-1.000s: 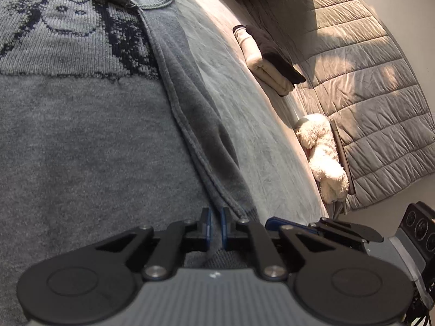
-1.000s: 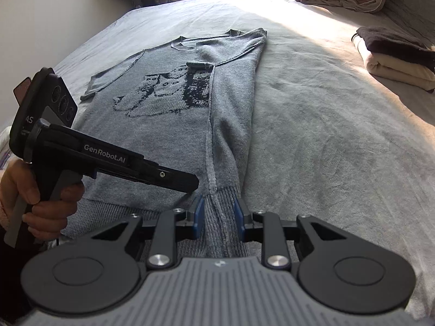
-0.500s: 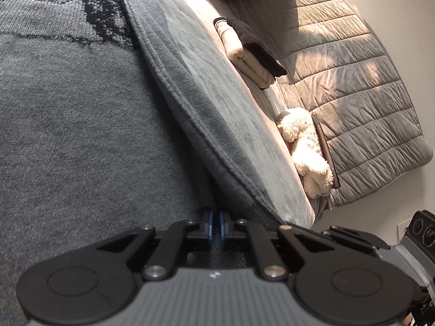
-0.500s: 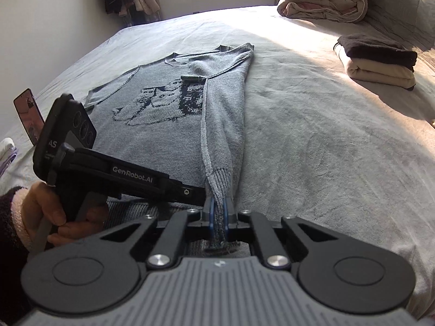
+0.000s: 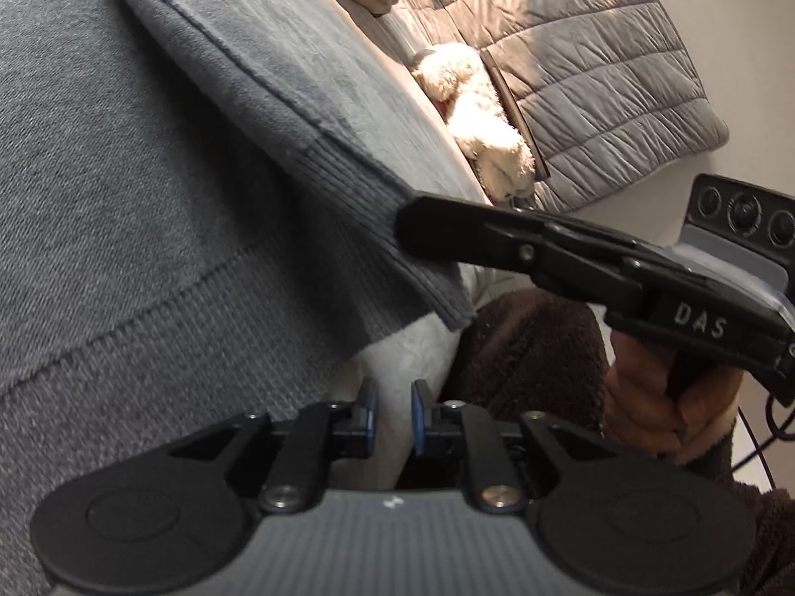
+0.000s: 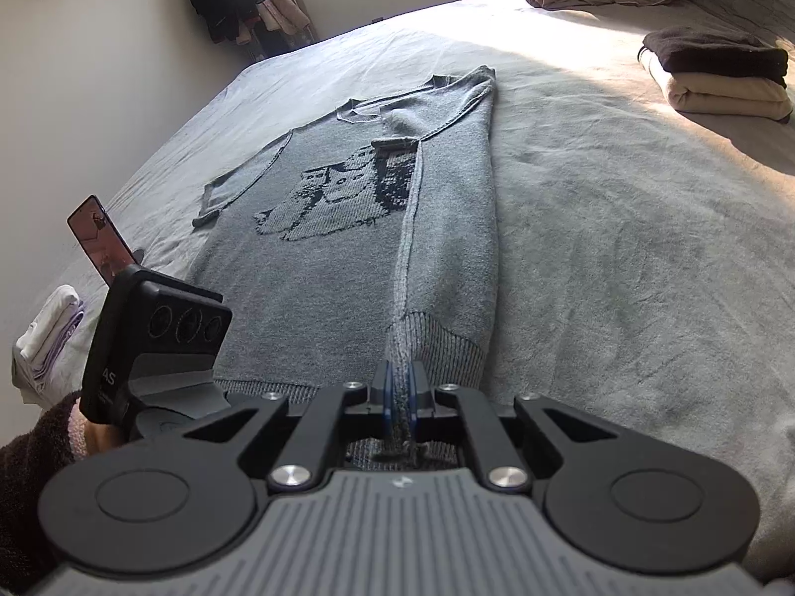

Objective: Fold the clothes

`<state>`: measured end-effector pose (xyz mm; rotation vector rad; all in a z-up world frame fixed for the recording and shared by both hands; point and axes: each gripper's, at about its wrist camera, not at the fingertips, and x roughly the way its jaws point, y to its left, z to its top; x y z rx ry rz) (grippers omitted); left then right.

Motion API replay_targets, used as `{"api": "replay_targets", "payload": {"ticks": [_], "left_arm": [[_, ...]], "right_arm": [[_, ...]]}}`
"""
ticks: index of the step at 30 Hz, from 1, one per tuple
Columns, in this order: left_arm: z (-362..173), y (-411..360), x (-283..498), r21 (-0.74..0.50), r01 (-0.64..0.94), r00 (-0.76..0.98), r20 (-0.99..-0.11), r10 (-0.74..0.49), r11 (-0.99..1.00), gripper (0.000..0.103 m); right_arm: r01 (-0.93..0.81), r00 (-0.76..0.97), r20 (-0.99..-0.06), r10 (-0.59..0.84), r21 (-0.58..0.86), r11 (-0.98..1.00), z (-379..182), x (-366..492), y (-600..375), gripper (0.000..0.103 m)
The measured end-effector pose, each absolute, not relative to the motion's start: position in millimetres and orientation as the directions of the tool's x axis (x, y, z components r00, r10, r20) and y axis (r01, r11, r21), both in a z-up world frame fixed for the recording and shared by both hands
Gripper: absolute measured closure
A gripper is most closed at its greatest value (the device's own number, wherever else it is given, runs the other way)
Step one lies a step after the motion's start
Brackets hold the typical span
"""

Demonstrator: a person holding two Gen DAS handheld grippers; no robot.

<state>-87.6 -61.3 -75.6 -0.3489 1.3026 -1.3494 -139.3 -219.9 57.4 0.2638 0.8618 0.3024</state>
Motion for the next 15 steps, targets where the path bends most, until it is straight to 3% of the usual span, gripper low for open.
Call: {"api": "replay_targets", "payload": {"ticks": [1,7,15], "left_arm": [[-72.8,-56.2,-88.3,-0.815,0.511,-0.296,-0.465,-0.834,0.273,0.071],[-53.4,-23.4,-91.3,-0.774,0.59,-0.261,-0.451,-0.854,0.228,0.048],[-44.0,0.3,-70.6,-0.774,0.563,-0.142,-0.435,-0.889,0.289,0.037]], "right_arm": [[-0.157,0.61,-0.7,0.371,0.353,0.922,56.9,-138.6,-218.9,0.095],[-0.173,0.567,-0.714,0.412,0.385,0.906,47.2,-137.2,-215.3,0.093],[-0.14,0.552,-0.754,0.356,0.337,0.931,34.2,-145.9,-217.6,0.085]]}}
